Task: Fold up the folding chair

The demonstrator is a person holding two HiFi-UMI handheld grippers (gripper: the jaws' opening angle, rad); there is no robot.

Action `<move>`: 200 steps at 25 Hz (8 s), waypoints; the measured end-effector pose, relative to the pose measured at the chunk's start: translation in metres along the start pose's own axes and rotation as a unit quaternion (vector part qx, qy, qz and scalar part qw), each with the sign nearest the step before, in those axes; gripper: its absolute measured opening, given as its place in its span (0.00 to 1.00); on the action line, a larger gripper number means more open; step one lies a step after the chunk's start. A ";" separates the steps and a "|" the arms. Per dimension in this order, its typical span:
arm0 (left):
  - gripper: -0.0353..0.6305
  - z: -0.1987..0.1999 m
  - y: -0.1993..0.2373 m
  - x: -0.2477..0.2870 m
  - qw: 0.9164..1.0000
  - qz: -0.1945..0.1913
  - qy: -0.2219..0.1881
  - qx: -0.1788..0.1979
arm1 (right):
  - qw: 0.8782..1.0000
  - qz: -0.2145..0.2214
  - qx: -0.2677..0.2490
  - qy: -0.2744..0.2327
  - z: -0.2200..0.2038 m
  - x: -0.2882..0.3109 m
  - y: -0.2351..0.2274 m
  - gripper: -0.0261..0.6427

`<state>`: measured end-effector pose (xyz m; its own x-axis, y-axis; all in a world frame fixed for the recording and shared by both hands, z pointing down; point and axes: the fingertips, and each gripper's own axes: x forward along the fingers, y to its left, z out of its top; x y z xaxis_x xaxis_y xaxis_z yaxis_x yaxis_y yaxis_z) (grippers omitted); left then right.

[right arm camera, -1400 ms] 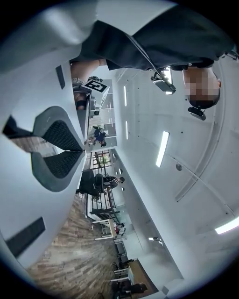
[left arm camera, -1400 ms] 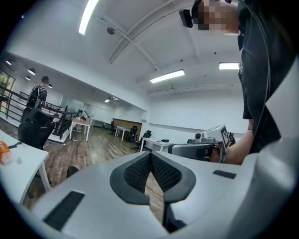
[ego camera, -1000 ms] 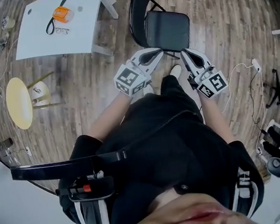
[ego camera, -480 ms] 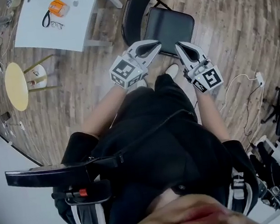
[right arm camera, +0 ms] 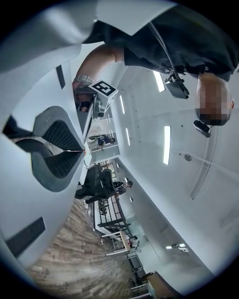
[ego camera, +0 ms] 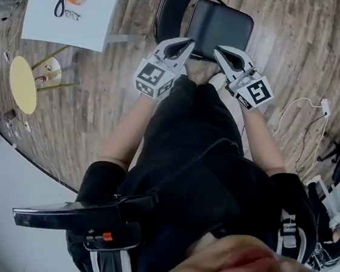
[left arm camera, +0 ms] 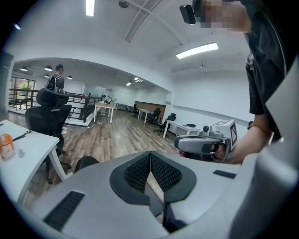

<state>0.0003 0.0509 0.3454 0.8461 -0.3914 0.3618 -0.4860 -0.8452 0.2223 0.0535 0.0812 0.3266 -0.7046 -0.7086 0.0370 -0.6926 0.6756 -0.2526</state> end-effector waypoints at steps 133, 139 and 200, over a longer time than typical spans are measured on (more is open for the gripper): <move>0.23 -0.038 0.274 -0.045 0.948 0.136 0.220 -0.187 | 0.849 0.153 0.493 0.116 -0.293 0.173 -0.104 0.18; 0.22 -0.034 0.285 -0.053 0.949 0.138 0.208 -0.191 | 0.848 0.168 0.488 0.118 -0.281 0.219 -0.085 0.15; 0.22 -0.045 0.418 -0.147 0.952 0.160 0.187 -0.182 | 0.869 0.123 0.461 0.135 -0.285 0.430 -0.009 0.10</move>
<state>-0.3375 -0.2279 0.4259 0.5380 -0.3930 0.7457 -0.8069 -0.4960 0.3208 -0.2873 -0.1720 0.6200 -0.9101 -0.4089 0.0669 -0.1871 0.2617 -0.9468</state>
